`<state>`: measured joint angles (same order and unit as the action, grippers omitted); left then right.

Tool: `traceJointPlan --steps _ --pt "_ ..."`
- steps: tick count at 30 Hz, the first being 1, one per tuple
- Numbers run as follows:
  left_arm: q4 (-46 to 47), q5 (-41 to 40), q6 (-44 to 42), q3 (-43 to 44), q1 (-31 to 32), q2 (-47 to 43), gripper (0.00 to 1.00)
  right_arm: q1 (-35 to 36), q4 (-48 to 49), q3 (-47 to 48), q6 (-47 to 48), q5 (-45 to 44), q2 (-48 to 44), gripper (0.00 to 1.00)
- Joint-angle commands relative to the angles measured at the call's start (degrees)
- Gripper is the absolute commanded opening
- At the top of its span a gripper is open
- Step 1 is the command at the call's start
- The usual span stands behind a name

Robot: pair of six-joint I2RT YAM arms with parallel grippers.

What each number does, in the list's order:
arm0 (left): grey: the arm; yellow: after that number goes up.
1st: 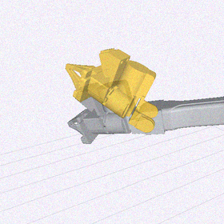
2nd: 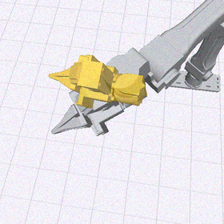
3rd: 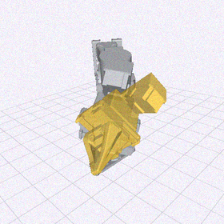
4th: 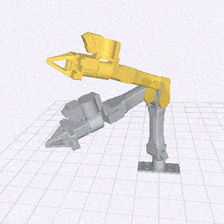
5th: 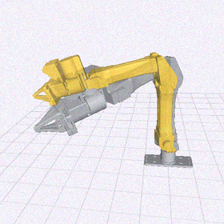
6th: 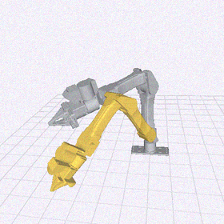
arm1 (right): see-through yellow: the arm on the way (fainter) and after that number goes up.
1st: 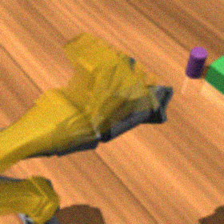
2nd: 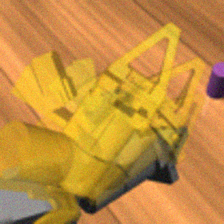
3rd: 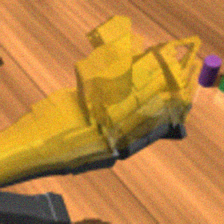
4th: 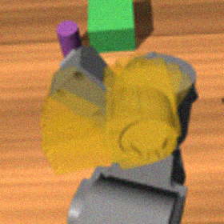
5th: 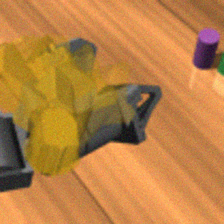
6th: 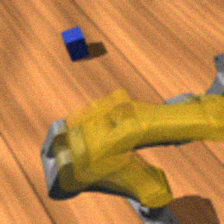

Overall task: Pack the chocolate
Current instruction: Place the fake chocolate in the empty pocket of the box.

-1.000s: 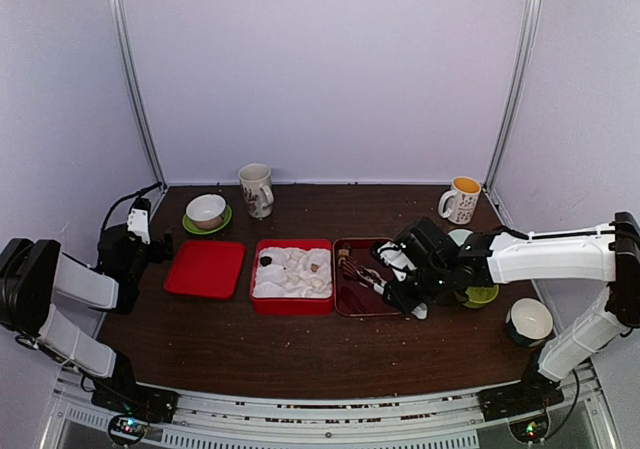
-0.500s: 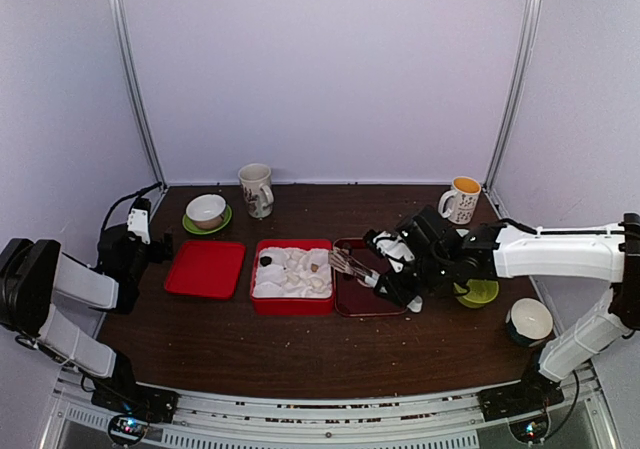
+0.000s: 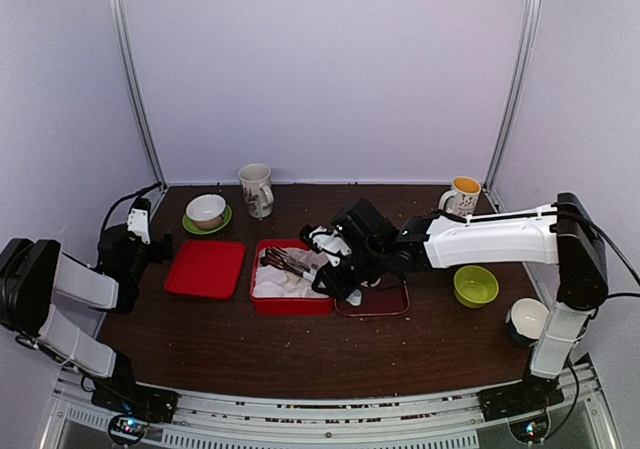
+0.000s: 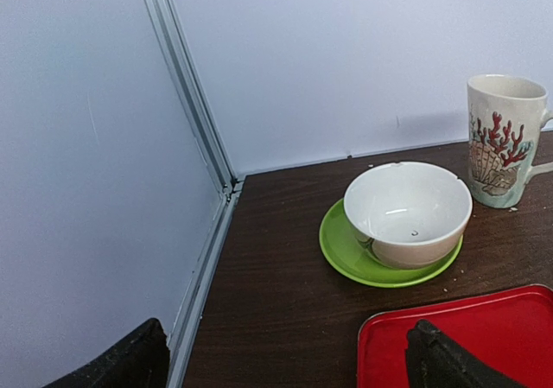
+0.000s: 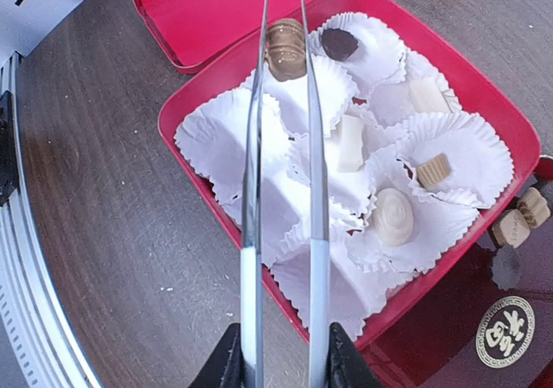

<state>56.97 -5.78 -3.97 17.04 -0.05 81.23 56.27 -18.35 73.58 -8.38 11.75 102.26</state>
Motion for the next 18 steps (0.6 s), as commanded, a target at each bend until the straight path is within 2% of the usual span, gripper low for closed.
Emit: traceJointPlan --steps 1,18 --pt "3.0 -0.3 0.1 0.9 -0.5 0.3 0.98 0.6 2.3 2.9 -0.7 1.3 2.6 0.25" --pt "3.0 -0.3 0.0 0.9 -0.5 0.3 0.98 0.7 5.1 5.7 -1.4 -0.1 9.0 0.27"
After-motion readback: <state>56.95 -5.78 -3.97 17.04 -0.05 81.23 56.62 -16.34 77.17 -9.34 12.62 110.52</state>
